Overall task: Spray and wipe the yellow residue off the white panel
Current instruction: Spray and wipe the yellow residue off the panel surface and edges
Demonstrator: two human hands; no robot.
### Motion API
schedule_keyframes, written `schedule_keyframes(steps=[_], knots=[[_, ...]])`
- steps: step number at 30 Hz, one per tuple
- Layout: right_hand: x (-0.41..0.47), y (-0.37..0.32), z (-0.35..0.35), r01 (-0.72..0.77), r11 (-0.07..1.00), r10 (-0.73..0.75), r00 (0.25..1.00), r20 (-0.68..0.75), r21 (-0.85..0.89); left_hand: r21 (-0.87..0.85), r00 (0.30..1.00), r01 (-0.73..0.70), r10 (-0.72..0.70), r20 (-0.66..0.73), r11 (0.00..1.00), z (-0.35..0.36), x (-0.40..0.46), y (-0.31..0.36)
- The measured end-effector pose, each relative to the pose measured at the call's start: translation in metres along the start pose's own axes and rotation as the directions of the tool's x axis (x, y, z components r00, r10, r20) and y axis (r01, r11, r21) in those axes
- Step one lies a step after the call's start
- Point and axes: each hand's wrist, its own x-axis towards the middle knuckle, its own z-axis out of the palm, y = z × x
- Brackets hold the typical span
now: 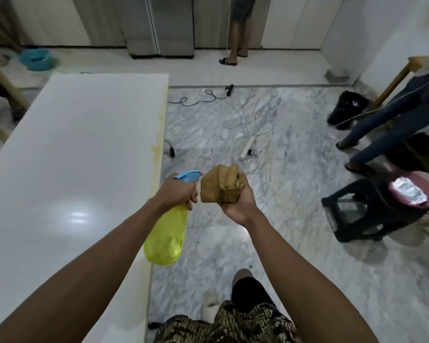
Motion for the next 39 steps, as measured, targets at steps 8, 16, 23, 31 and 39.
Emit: schedule_keyframes(steps=[8, 16, 23, 31, 39], knots=[[0.146, -0.087, 0.063, -0.125, 0.991, 0.128, 0.988, 0.090, -0.041, -0.055, 0.988, 0.058, -0.065, -0.142, 0.997, -0.033, 0.138, 0.033], [0.266, -0.143, 0.135, -0.255, 0.960, 0.269, 0.956, 0.116, -0.118, -0.153, 0.945, 0.134, -0.172, -0.277, 0.979, -0.085, 0.239, 0.079], [0.363, -0.156, 0.196, -0.280, 0.954, 0.294, 0.943, 0.158, -0.107, -0.181, 0.919, 0.175, -0.227, -0.322, 0.968, -0.149, 0.327, 0.076], [0.451, -0.157, 0.263, -0.264, 0.959, 0.277, 0.950, 0.143, -0.102, -0.151, 0.927, 0.150, -0.192, -0.321, 0.977, -0.217, 0.412, 0.093], [0.539, -0.172, 0.297, -0.253, 0.951, 0.273, 0.956, 0.104, -0.178, -0.143, 0.937, 0.243, -0.270, -0.222, 0.959, -0.266, 0.495, 0.106]])
